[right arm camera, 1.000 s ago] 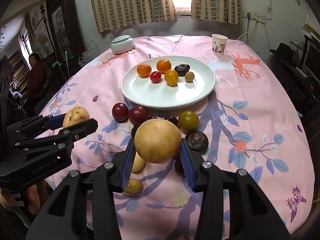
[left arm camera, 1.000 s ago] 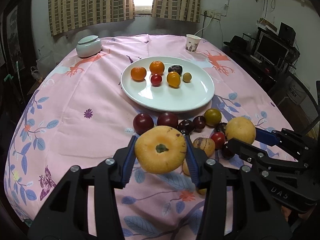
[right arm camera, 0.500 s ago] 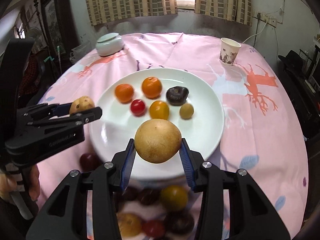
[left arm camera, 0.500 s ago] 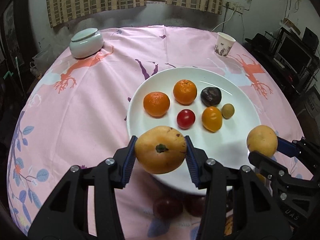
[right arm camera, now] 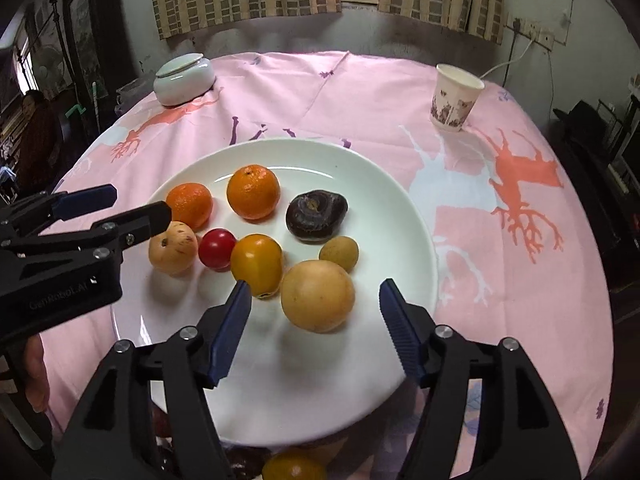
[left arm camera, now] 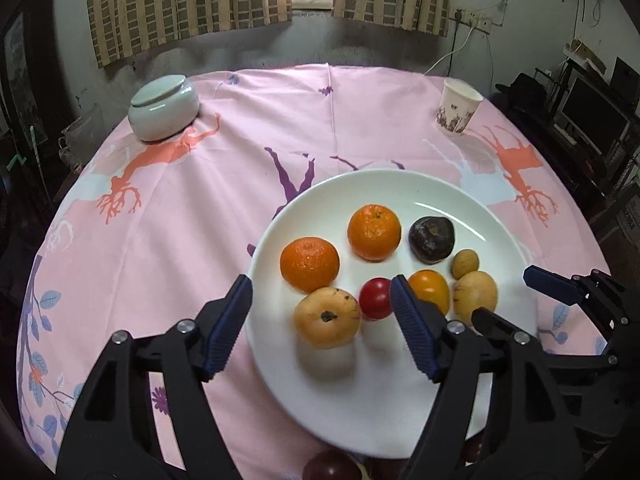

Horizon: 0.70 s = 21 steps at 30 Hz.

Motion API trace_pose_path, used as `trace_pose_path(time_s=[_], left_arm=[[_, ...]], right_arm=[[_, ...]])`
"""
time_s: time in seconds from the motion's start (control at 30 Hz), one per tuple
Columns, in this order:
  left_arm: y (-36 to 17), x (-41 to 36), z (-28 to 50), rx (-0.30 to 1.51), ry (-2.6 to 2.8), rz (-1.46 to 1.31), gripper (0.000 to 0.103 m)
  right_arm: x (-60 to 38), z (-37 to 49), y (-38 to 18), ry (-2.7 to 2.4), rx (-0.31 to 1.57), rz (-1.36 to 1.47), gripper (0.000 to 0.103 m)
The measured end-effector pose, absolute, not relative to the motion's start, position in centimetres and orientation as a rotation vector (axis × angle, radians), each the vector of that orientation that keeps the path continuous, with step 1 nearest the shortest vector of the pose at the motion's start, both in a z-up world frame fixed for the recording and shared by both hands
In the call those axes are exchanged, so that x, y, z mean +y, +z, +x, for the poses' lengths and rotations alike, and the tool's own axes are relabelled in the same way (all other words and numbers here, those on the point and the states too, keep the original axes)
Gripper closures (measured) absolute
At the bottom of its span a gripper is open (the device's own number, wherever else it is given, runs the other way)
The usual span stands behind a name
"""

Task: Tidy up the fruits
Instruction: 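Carry both pears onto the white plate and open both tools, then grasp a dark red plum with the right tool while the left tool grasps a pale yellow pear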

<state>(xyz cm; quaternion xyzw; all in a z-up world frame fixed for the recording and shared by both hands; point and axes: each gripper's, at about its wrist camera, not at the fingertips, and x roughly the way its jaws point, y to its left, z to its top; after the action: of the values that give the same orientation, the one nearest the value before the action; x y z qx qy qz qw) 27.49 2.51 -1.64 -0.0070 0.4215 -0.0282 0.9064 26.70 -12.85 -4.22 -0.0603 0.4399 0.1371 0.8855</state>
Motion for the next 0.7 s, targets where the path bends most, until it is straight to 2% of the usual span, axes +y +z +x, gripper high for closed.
trace_pose_path(time_s=[0.1, 0.17, 0.23, 0.47, 0.7], left_arm=[[0.9, 3.0, 23.8, 0.813, -0.08, -0.037, 0.02], [1.8, 3.0, 20.5, 0.783, -0.107, -0.031, 0.013], [2.0, 2.7, 17.2, 0.758, -0.129, -0.014, 0.009], [-2.3, 2.3, 8.0, 0.771, -0.17, -0.018, 0.008], [-5.1, 1.5, 5.0, 0.834, -0.174, 0.014, 0.008]], right_arm=[[-13.4, 23.8, -2.2, 0.291, 0.876, -0.156, 0.033], [-14.2, 21.1, -1.1, 0.291, 0.855, -0.151, 0.024], [-14.8, 18.3, -0.5, 0.297, 0.837, -0.142, 0.008], [-15.8, 8.9, -2.3, 0.319, 0.834, -0.132, 0.004], [-16.5, 5.5, -4.9, 0.281, 0.889, -0.107, 0.004]])
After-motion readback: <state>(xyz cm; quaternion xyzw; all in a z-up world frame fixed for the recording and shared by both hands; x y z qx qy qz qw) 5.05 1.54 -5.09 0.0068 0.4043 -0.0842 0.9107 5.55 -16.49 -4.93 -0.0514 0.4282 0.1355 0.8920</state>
